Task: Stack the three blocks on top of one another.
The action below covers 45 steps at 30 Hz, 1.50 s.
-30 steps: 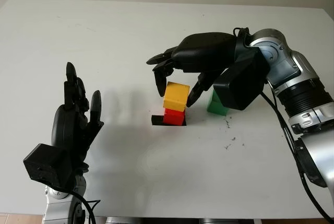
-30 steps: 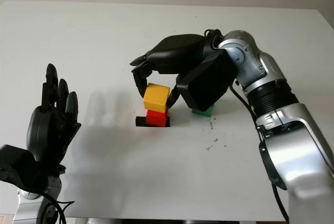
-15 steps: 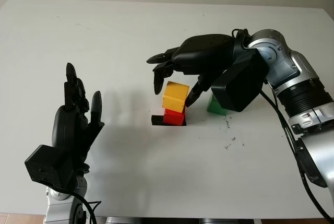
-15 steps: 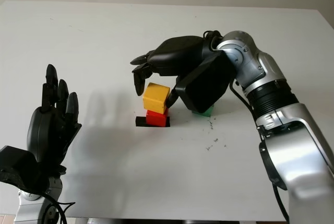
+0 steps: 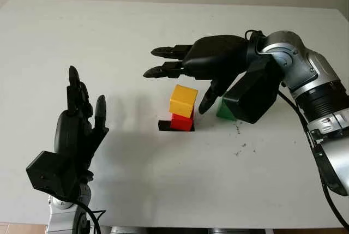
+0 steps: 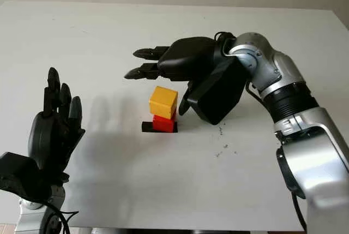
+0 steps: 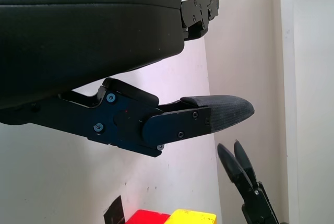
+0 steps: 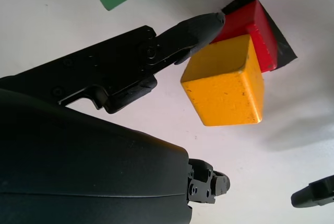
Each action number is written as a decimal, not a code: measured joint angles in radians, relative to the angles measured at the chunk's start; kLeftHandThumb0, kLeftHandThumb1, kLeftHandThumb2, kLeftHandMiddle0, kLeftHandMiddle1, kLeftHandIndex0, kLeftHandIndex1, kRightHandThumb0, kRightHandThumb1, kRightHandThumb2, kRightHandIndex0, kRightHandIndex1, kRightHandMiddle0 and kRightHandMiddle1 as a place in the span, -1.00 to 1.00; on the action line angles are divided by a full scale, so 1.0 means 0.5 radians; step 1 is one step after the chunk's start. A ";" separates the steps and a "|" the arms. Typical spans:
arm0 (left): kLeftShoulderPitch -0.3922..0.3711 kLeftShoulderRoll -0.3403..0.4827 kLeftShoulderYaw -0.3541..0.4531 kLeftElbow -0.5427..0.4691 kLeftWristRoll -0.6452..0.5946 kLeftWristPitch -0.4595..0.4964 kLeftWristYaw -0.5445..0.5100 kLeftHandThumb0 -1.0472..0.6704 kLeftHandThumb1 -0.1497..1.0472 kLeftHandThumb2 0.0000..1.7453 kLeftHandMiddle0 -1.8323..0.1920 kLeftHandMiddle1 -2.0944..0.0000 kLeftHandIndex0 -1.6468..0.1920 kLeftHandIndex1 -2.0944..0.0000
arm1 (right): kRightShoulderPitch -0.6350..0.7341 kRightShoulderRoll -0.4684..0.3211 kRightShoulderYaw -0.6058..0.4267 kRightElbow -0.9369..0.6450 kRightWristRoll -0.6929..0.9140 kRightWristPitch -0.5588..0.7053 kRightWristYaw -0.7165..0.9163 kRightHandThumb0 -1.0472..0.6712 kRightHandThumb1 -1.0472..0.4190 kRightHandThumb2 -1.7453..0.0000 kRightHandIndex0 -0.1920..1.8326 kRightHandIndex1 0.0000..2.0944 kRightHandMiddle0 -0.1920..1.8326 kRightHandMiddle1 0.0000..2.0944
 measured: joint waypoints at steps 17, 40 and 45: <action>0.001 -0.003 -0.007 0.012 -0.022 -0.010 -0.014 -0.51 1.00 -0.36 1.00 1.00 1.00 1.00 | 0.184 -0.577 -0.373 -0.501 0.145 0.222 0.033 -0.61 -0.81 0.93 -1.00 -1.00 -0.84 -0.88; -0.061 0.050 0.043 0.037 -0.060 -0.022 -0.072 -0.55 1.00 -0.37 1.00 0.97 1.00 1.00 | 0.559 -0.671 -0.274 -0.504 -0.090 0.185 -0.097 -0.34 -0.78 0.95 -0.96 -0.96 -0.64 -0.87; -0.061 0.060 0.052 0.037 -0.061 -0.021 -0.076 -0.55 1.00 -0.38 1.00 0.97 1.00 1.00 | 0.557 -0.600 -0.250 -0.313 -0.146 0.031 -0.309 -0.22 -0.77 0.94 -0.93 -0.94 -0.53 -0.83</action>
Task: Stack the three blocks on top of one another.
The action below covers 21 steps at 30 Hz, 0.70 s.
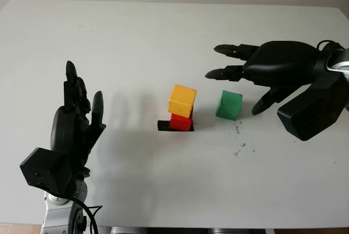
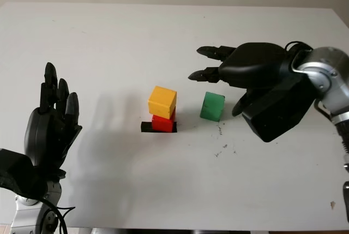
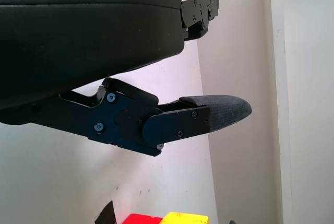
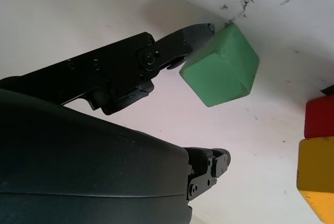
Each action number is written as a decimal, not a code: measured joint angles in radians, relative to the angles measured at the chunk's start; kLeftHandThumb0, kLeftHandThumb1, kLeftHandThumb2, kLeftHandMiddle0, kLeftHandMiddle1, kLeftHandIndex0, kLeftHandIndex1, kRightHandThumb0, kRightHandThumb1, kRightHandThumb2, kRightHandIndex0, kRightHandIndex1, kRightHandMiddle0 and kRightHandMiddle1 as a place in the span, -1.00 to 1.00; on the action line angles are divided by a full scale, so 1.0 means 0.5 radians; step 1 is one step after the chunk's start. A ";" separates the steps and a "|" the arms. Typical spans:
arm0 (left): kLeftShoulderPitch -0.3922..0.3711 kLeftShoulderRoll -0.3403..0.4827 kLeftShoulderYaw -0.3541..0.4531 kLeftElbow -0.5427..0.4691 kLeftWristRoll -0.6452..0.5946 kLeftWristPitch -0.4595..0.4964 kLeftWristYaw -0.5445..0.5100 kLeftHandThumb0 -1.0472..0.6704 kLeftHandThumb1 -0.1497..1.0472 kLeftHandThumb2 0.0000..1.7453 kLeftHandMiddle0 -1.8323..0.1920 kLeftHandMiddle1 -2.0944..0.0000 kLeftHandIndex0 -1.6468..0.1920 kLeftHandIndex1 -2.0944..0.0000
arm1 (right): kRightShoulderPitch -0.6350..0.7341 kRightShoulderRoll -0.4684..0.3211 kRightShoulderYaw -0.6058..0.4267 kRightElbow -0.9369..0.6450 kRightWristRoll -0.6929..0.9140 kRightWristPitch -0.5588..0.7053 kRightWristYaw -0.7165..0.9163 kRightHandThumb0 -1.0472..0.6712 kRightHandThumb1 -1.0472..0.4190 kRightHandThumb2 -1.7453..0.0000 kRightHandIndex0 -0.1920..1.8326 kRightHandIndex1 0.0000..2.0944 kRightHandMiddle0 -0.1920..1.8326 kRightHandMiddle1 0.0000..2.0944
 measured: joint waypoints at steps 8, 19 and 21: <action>0.003 0.017 0.005 -0.004 0.006 0.004 -0.007 -0.55 1.00 -0.38 1.00 0.96 1.00 0.99 | -0.010 0.040 0.074 0.211 -0.109 -0.125 -0.152 -0.16 -0.82 0.93 -0.94 -0.95 -0.47 -0.81; 0.036 0.019 0.006 -0.017 -0.011 0.034 -0.007 -0.55 1.00 -0.40 0.99 0.95 0.99 0.97 | -0.024 0.046 0.097 0.332 -0.163 -0.193 -0.278 -0.06 -1.00 0.76 -0.90 -0.94 -0.34 -0.74; 0.038 0.019 0.006 -0.017 -0.024 0.034 -0.008 -0.54 1.00 -0.39 0.98 0.95 0.99 0.97 | -0.024 0.046 0.097 0.343 -0.163 -0.196 -0.290 -0.09 -1.00 0.78 -0.90 -0.94 -0.32 -0.73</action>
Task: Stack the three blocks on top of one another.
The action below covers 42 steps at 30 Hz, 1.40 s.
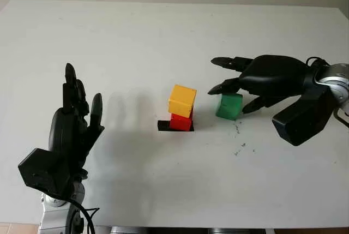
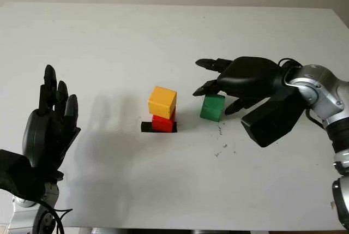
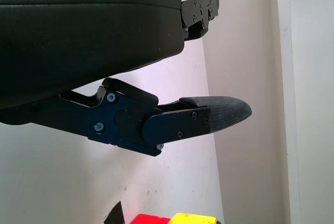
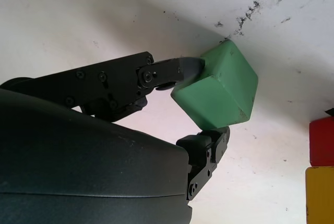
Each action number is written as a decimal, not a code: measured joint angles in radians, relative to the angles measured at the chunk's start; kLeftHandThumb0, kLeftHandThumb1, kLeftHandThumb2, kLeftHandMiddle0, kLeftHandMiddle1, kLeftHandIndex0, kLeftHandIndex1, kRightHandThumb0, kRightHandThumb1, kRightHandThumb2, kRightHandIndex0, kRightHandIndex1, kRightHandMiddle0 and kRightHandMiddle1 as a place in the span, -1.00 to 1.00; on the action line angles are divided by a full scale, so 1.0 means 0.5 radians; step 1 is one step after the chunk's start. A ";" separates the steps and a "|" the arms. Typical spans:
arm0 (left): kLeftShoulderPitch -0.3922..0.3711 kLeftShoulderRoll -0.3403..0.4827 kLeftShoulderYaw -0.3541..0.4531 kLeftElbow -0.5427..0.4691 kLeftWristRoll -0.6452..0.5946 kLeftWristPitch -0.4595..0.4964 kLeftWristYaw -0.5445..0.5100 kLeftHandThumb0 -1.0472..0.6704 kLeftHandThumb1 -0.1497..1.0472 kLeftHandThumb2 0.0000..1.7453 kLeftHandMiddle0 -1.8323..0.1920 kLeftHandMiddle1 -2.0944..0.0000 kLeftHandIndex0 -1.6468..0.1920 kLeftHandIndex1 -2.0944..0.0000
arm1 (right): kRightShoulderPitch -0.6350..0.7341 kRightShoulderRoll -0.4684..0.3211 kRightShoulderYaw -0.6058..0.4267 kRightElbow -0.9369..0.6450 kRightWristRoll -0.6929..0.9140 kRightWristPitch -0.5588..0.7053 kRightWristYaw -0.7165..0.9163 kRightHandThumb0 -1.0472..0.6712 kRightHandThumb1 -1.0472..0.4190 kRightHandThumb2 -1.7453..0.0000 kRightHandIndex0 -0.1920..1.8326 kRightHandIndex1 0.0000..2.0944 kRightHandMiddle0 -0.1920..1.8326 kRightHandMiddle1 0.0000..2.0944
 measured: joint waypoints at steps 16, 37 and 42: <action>0.002 0.004 -0.001 -0.011 0.020 0.023 -0.005 -0.57 1.00 -0.39 0.99 0.95 1.00 0.98 | -0.005 0.046 -0.006 0.052 0.182 -0.057 -0.039 -0.29 -0.89 0.94 -0.68 -0.94 -0.39 0.28; 0.002 0.005 -0.003 -0.008 0.024 0.026 -0.030 -0.56 1.00 -0.37 1.00 0.99 1.00 1.00 | -0.003 0.050 -0.065 -0.093 0.450 0.332 0.355 -0.24 -0.87 0.94 -0.64 -0.94 -0.43 0.34; 0.002 0.006 -0.002 -0.003 0.023 0.024 -0.041 -0.57 1.00 -0.37 1.00 1.00 1.00 1.00 | -0.028 0.074 -0.155 -0.074 0.563 0.448 0.348 -0.23 -0.86 0.94 -0.61 -0.93 -0.43 0.33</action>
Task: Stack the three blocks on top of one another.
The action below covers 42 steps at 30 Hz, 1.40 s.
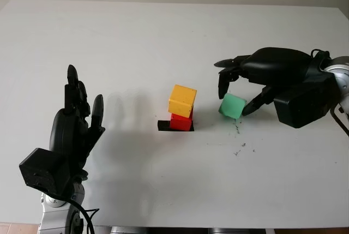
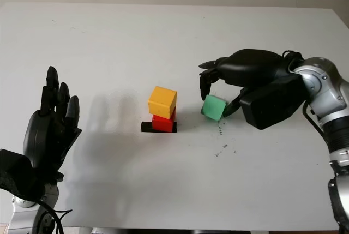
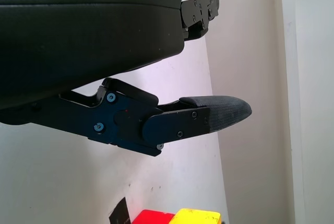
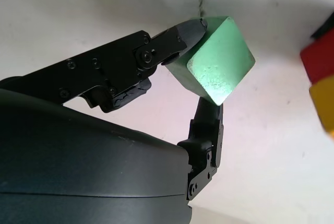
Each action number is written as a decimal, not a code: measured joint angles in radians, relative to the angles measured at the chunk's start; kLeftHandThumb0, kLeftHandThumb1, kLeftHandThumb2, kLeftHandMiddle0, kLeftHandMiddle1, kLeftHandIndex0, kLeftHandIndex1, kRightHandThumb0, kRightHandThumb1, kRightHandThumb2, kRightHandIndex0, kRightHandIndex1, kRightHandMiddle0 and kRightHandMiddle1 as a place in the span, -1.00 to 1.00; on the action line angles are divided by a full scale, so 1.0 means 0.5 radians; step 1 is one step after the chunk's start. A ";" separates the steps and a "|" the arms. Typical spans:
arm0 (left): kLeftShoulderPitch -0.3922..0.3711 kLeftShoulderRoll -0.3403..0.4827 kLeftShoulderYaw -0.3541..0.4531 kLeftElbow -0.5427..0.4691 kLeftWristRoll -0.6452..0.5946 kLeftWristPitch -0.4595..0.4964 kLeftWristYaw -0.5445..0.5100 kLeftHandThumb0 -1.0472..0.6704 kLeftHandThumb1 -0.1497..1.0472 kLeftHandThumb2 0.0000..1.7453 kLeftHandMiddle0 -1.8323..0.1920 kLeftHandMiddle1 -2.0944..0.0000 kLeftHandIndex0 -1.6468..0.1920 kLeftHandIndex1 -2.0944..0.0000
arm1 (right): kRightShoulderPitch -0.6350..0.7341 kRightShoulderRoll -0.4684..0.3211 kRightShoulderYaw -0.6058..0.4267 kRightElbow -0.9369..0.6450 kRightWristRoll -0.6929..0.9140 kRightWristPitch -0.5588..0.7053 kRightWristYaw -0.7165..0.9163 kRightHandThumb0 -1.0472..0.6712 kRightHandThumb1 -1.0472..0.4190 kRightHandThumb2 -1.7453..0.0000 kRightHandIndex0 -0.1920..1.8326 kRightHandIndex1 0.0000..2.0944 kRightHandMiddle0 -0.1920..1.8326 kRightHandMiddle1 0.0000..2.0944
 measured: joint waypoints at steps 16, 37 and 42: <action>-0.001 -0.001 -0.001 0.002 0.015 0.005 0.014 -0.56 1.00 -0.37 1.00 0.99 1.00 1.00 | -0.343 0.086 -0.211 0.054 0.289 0.246 0.044 -0.20 -0.73 0.95 -0.54 -0.93 -0.27 0.25; -0.005 -0.041 -0.048 0.009 0.051 -0.008 0.066 -0.55 1.00 -0.36 1.00 0.99 1.00 1.00 | -0.803 0.279 0.124 -0.575 -0.013 0.239 0.459 -0.19 -0.68 0.94 -0.49 -0.92 -0.18 0.17; -0.005 -0.051 -0.062 0.036 0.074 -0.053 0.089 -0.55 1.00 -0.34 1.00 0.99 1.00 1.00 | -0.807 0.317 0.175 -0.579 -0.025 0.102 0.493 -0.20 -0.71 0.93 -0.53 -0.95 -0.20 0.22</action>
